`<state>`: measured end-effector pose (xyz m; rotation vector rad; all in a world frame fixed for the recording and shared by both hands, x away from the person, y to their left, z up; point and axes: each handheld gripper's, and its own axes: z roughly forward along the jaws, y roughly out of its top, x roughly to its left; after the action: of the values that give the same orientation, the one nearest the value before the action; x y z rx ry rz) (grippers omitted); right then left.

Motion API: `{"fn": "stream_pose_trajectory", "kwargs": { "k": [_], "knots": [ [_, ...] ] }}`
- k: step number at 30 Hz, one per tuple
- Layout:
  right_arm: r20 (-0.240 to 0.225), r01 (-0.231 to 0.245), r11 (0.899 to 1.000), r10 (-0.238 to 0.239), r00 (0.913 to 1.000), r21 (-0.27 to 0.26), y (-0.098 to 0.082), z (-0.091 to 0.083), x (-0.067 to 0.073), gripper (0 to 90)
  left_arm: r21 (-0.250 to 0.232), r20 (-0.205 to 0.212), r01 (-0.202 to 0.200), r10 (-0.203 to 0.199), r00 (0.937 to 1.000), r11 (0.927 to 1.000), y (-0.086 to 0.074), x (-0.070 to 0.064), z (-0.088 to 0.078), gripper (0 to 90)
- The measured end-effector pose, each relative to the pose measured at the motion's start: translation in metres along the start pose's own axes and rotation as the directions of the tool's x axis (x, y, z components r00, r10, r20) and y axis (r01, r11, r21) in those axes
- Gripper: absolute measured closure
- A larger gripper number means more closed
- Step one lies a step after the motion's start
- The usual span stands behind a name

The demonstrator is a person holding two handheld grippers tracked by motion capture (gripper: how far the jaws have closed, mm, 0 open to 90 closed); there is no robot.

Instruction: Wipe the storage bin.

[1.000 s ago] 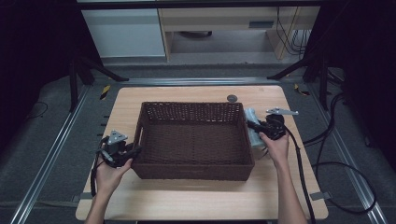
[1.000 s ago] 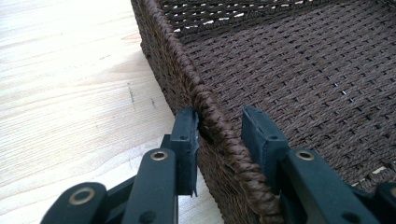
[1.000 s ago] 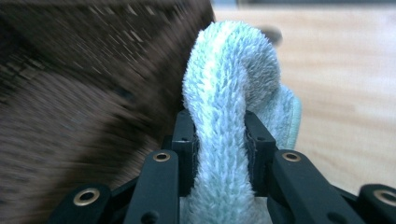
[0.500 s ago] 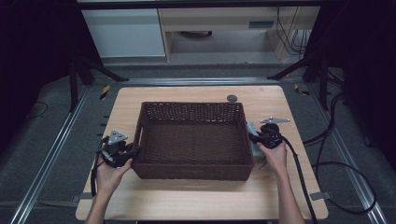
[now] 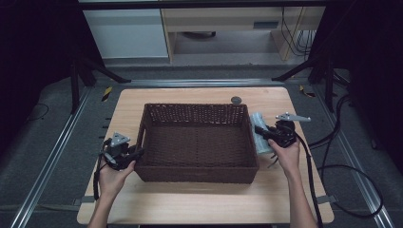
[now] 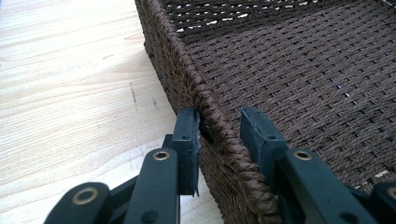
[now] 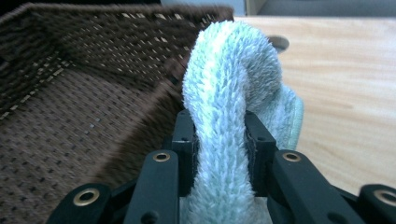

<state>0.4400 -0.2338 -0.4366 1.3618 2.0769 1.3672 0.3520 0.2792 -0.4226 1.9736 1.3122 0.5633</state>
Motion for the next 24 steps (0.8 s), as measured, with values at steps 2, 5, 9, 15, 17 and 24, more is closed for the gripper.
{"fn": "stream_pose_trajectory", "kwargs": {
  "k": [2,5,9,15,17,24],
  "knots": [
    [0.009,0.01,1.0,-0.01,0.9999,0.013,0.0,0.0,0.002,71.6,-0.002,-0.005,-0.003,0.003,1.0,1.0,0.001,0.0,0.001,67.6],
    [0.021,0.013,0.999,-0.013,0.9997,0.04,-0.006,0.005,0.001,71.6,0.001,-0.006,0.002,-0.002,1.0,1.0,0.001,0.0,0.001,67.9],
    [0.043,0.003,0.995,-0.008,0.999,0.1,-0.018,0.017,-0.003,71.6,-0.002,-0.007,0.004,-0.004,1.0,1.0,0.004,0.002,0.004,68.1],
    [0.06,-0.021,0.987,0.012,0.9981,0.158,-0.036,0.035,-0.008,71.6,-0.01,-0.003,0.012,-0.012,0.9999,0.9999,0.008,0.005,0.01,67.9],
    [0.052,-0.031,0.989,0.024,0.9984,0.146,-0.035,0.034,-0.006,71.6,-0.011,-0.002,0.011,-0.011,0.9999,0.9999,0.009,0.006,0.011,67.9],
    [0.009,-0.032,0.999,0.031,0.9995,0.036,-0.019,0.01,-0.004,71.7,-0.006,-0.009,-0.001,0.001,1.0,1.0,0.009,0.005,0.01,65.4]
  ]
}}
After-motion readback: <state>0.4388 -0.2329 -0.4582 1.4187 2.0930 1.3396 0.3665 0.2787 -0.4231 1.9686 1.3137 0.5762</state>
